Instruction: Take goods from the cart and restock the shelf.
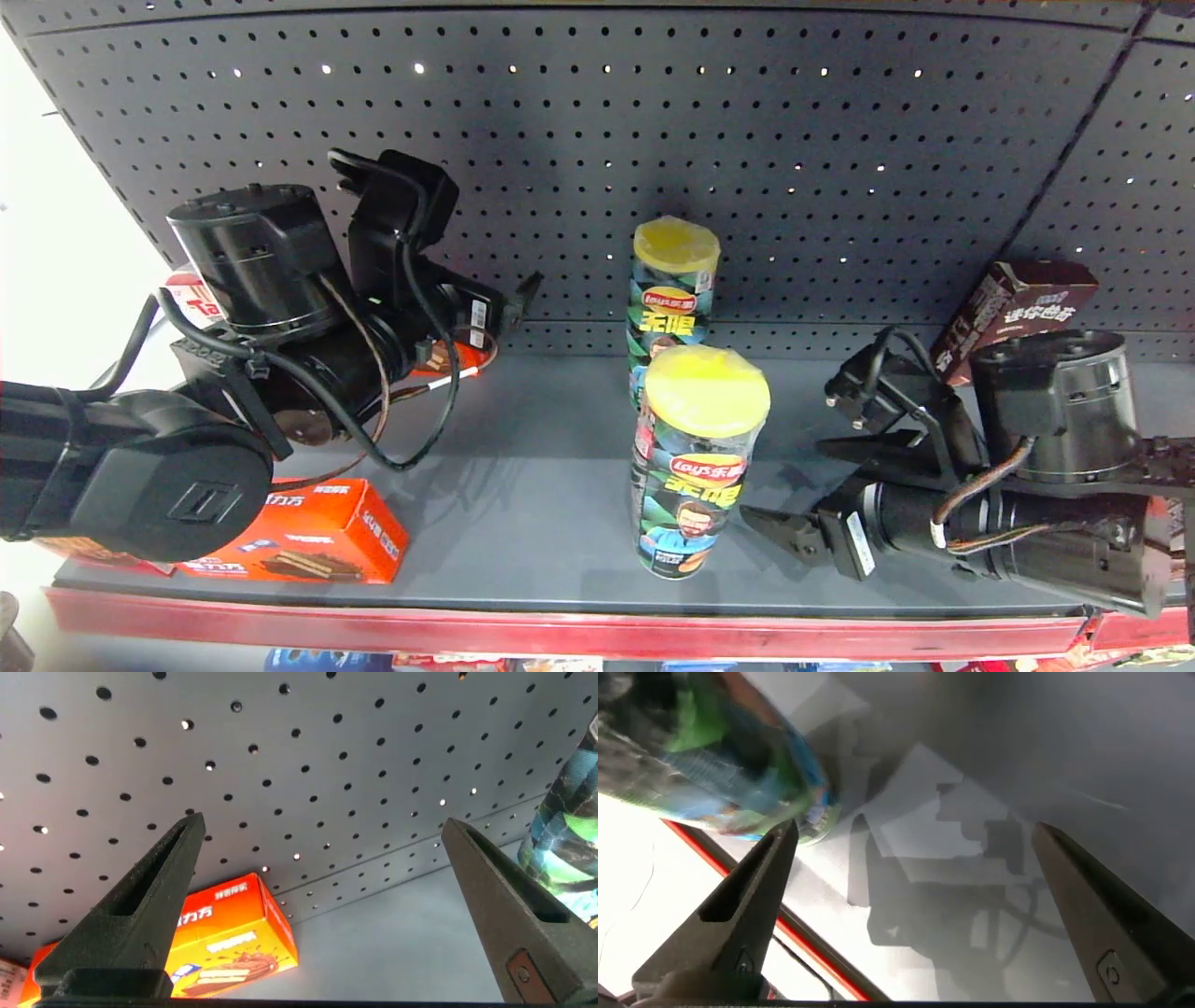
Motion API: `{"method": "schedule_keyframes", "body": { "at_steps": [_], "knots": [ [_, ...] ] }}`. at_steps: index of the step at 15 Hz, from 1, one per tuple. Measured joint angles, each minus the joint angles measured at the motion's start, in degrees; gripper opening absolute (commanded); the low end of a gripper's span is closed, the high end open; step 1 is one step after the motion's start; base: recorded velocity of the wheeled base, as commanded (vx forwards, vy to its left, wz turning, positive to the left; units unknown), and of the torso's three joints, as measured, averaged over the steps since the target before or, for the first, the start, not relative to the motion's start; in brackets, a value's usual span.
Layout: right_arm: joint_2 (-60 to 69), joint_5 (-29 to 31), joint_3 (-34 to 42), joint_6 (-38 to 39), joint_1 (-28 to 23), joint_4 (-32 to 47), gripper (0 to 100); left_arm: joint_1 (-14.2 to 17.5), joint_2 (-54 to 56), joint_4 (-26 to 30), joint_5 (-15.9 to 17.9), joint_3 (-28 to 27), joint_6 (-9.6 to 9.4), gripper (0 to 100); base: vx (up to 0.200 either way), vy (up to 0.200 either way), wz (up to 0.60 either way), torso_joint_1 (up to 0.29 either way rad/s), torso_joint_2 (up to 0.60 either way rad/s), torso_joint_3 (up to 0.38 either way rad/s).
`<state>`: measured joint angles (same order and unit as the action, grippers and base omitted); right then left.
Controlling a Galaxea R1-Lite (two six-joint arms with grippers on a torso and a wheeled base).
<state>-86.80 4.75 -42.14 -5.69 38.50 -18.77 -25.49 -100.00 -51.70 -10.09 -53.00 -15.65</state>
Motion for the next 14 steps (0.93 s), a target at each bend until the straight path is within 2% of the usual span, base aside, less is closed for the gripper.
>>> {"method": "schedule_keyframes", "body": {
  "at_steps": [2,6,9,14],
  "knots": [
    [4.6,0.0,1.4,0.0,-2.3,-0.4,100,0.0,3.0,0.8,0.0,2.2,-0.16,100,0.000,0.000,0.00,0.000,0.00,0.000],
    [20.8,0.0,7.3,0.0,-9.1,-0.4,100,-0.3,15.7,5.3,0.0,9.2,-0.40,100,0.000,0.000,0.00,0.000,0.00,0.000],
    [36.5,-0.1,16.1,-0.2,-13.1,0.0,100,-1.5,26.9,6.2,-0.2,17.0,-0.62,100,0.000,0.000,0.00,0.000,0.00,0.000],
    [60.6,0.4,29.6,-0.2,-15.7,1.9,100,-5.0,45.1,6.6,0.0,30.8,-0.62,100,0.000,0.000,0.00,0.000,0.00,0.000]
  ]
}}
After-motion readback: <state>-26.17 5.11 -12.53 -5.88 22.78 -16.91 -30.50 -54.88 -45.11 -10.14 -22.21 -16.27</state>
